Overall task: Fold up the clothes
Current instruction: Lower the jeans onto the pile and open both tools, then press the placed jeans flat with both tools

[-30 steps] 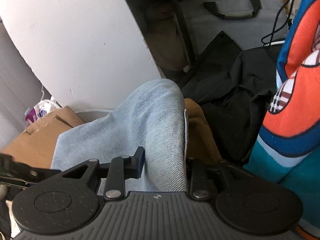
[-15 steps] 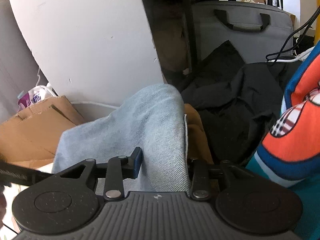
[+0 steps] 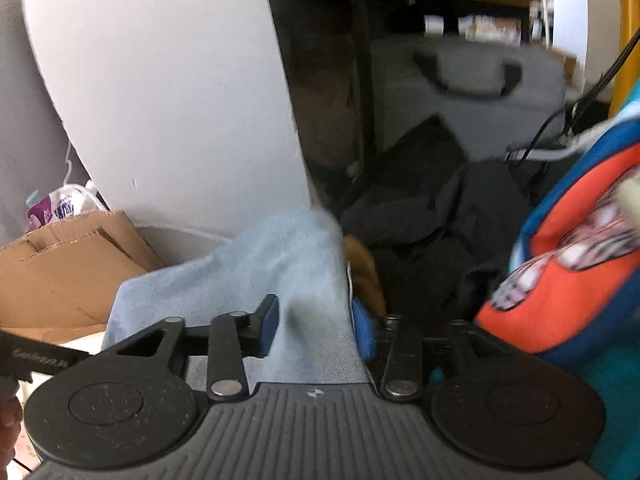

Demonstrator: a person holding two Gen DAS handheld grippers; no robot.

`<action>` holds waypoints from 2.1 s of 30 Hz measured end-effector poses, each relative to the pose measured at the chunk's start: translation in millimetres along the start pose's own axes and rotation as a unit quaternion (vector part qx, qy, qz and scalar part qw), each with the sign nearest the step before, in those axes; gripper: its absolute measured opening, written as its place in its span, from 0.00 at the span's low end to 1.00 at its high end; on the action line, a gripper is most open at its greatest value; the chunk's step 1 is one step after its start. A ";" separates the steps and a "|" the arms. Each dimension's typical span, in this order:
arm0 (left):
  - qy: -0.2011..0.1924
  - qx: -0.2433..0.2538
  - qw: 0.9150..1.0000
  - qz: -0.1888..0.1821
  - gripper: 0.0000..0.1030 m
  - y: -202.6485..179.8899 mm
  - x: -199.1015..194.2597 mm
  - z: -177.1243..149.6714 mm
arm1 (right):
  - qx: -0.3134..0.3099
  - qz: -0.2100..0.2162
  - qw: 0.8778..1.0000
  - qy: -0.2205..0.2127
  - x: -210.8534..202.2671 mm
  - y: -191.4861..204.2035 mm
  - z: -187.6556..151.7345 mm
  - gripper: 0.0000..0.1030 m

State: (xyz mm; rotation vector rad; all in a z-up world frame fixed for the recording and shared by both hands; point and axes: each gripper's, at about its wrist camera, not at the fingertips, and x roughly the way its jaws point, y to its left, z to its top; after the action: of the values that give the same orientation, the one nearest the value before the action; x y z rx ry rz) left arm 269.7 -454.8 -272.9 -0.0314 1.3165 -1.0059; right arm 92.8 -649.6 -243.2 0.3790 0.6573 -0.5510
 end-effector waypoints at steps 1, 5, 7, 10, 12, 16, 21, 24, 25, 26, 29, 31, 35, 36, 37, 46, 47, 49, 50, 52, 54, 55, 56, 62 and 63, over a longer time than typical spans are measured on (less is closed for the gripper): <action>0.001 -0.005 1.000 -0.001 0.07 1.9 1.1 0.4 | -0.004 -0.001 1.000 -0.010 -6.1 0.1 -0.5 0.47; 0.016 -0.028 0.999 -0.030 0.03 6.5 8.9 2.1 | -0.026 0.034 0.999 -0.010 -11.4 6.6 -9.8 0.46; 0.012 -0.009 1.000 -0.017 0.03 -0.3 9.5 1.9 | -0.038 0.043 0.998 0.010 -1.2 11.7 -19.7 0.46; 0.009 0.015 1.000 -0.004 0.03 -6.2 10.3 1.8 | -0.028 0.057 0.997 0.041 16.8 14.0 -31.8 0.46; 0.010 0.024 1.000 -0.001 0.03 -7.0 10.9 2.3 | -0.023 0.060 0.996 0.058 25.0 14.1 -39.6 0.46; 0.014 0.056 0.998 0.027 0.03 -13.5 14.4 2.3 | -0.015 0.068 0.994 0.080 36.8 14.0 -53.7 0.47; -0.001 0.097 0.992 0.075 0.03 -25.6 20.7 -5.5 | -0.010 0.070 0.995 0.072 46.0 15.7 -60.7 0.47; -0.002 0.084 0.994 0.072 0.03 -19.4 23.1 -4.0 | 0.006 0.080 0.995 0.065 52.2 11.8 -66.9 0.47; -0.003 0.083 0.994 0.072 0.03 -19.4 22.7 -3.8 | 0.011 0.083 0.995 0.062 53.7 10.6 -68.7 0.47; -0.003 0.082 0.994 0.072 0.03 -20.2 22.1 -3.7 | 0.011 0.082 0.995 0.060 53.8 11.0 -69.8 0.47; -0.007 0.094 0.992 0.082 0.03 -30.8 17.1 -4.1 | -0.004 0.071 0.996 0.061 50.0 16.2 -67.3 0.47; -0.007 0.104 0.991 0.085 0.03 -37.3 13.2 -0.7 | -0.007 0.069 0.996 0.062 46.6 16.0 -62.7 0.47; -0.019 0.138 0.985 0.103 0.04 -48.4 3.3 9.5 | -0.021 0.063 0.997 0.045 36.7 11.3 -44.8 0.47; -0.024 0.146 0.983 0.108 0.06 -50.3 1.6 11.8 | -0.024 0.058 0.997 0.035 35.8 9.4 -39.4 0.47; -0.025 0.153 0.982 0.110 0.09 -51.3 1.7 14.0 | -0.026 0.055 0.998 0.027 36.0 7.2 -34.1 0.47; -0.010 0.177 0.975 0.132 0.06 -43.2 17.6 7.7 | -0.008 0.049 0.998 0.035 85.3 -0.1 -2.1 0.45; -0.006 0.171 0.977 0.131 0.05 -41.1 17.5 9.2 | -0.007 0.049 0.998 0.036 89.2 -0.1 0.5 0.45; -0.002 0.163 0.978 0.128 0.03 -37.5 18.7 12.0 | -0.020 0.044 0.998 0.035 95.2 4.3 4.5 0.45; 0.000 0.161 0.979 0.127 0.03 -35.9 19.7 13.0 | -0.025 0.041 0.998 0.034 97.3 5.9 5.6 0.45; -0.002 0.160 0.979 0.126 0.03 -33.4 21.5 11.9 | -0.030 0.039 0.998 0.036 102.8 7.4 7.6 0.45; -0.005 0.160 0.979 0.128 0.03 -31.7 23.8 10.7 | -0.023 0.042 0.998 0.043 109.9 5.7 7.5 0.45; -0.007 0.161 0.978 0.131 0.03 -31.5 25.3 10.2 | -0.020 0.044 0.998 0.046 113.3 4.6 7.1 0.45; -0.008 0.162 0.978 0.134 0.03 -31.6 26.3 10.2 | -0.018 0.045 0.998 0.049 116.6 4.0 6.4 0.45; -0.009 0.156 0.977 0.147 0.03 -32.7 31.1 14.6 | -0.044 0.037 0.997 0.058 128.1 7.7 3.8 0.45; -0.010 0.156 0.976 0.149 0.03 -33.1 31.4 14.7 | -0.047 0.038 0.996 0.063 129.0 7.4 6.0 0.45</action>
State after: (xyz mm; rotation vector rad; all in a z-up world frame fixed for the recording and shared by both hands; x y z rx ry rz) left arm 259.3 -501.5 -274.7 0.3839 1.0920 -0.9399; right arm 184.8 -692.9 -323.0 0.3509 0.7838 -0.4241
